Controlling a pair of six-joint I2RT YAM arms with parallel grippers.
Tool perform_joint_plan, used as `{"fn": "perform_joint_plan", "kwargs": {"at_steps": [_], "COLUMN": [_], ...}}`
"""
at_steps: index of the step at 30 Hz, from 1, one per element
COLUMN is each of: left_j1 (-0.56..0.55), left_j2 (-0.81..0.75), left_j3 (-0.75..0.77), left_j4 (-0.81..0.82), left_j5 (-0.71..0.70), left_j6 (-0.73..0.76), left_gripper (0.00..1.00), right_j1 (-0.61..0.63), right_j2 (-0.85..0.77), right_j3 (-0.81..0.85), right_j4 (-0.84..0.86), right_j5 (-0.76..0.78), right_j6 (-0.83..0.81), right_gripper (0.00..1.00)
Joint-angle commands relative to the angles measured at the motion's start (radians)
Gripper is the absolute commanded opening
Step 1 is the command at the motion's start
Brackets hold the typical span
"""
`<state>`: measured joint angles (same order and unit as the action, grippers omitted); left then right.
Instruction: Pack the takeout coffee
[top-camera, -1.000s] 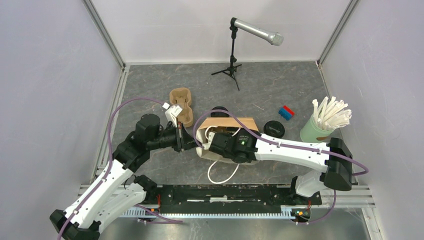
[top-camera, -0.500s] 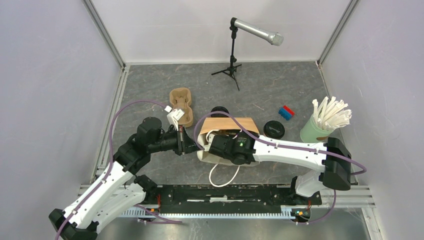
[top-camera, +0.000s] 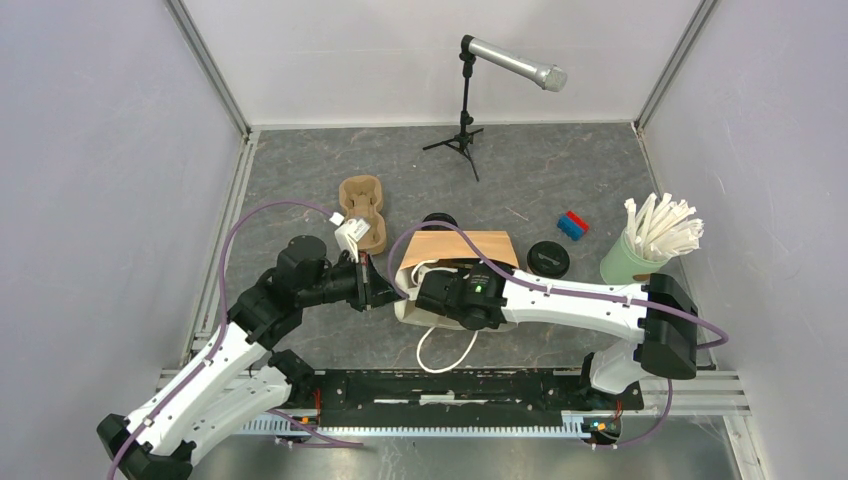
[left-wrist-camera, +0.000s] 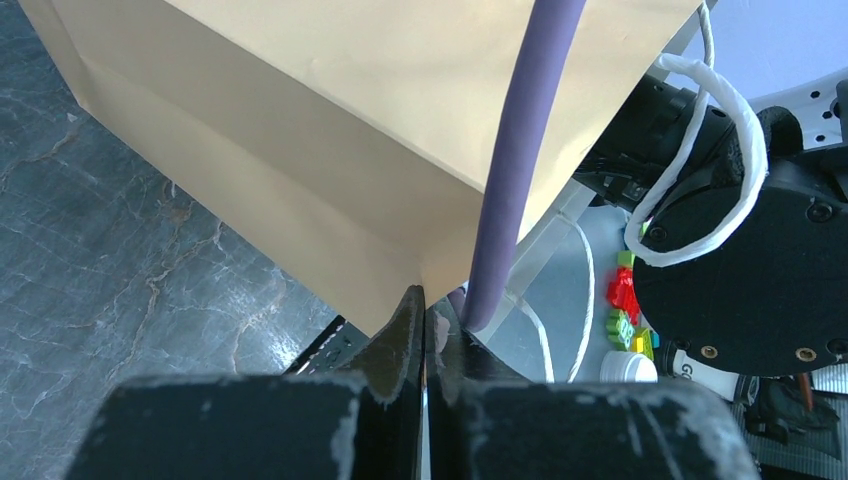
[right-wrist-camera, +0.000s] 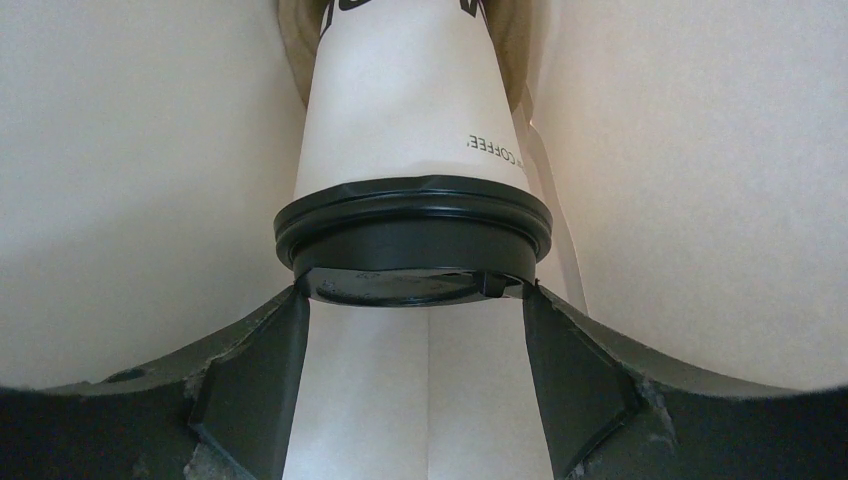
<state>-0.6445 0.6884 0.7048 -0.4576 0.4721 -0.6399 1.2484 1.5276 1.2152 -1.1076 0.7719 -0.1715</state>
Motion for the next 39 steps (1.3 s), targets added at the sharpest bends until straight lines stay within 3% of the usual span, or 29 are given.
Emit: {"fn": "perform_joint_plan", "kwargs": {"at_steps": [1, 21, 29, 39], "left_j1": [-0.02, -0.023, -0.023, -0.023], "left_j2": [-0.008, 0.009, 0.011, 0.024], "left_j3": [0.021, 0.105, 0.115, 0.12], "left_j4": [0.023, -0.072, -0.082, -0.114], "left_j5": [0.047, -0.038, -0.044, -0.068], "left_j6": [0.02, 0.043, 0.055, 0.086], "left_gripper": [0.02, 0.02, 0.02, 0.02], "right_j1": [-0.007, -0.012, -0.012, -0.009], "right_j2": [0.005, 0.005, -0.011, 0.022], "right_j3": [0.005, 0.0, 0.019, 0.146], "right_j4": [-0.021, -0.021, 0.019, -0.052], "right_j5": [0.087, 0.133, 0.1, 0.132], "right_j6": [0.033, 0.024, -0.06, -0.045], "right_gripper": [0.6, 0.61, 0.61, 0.6]}}
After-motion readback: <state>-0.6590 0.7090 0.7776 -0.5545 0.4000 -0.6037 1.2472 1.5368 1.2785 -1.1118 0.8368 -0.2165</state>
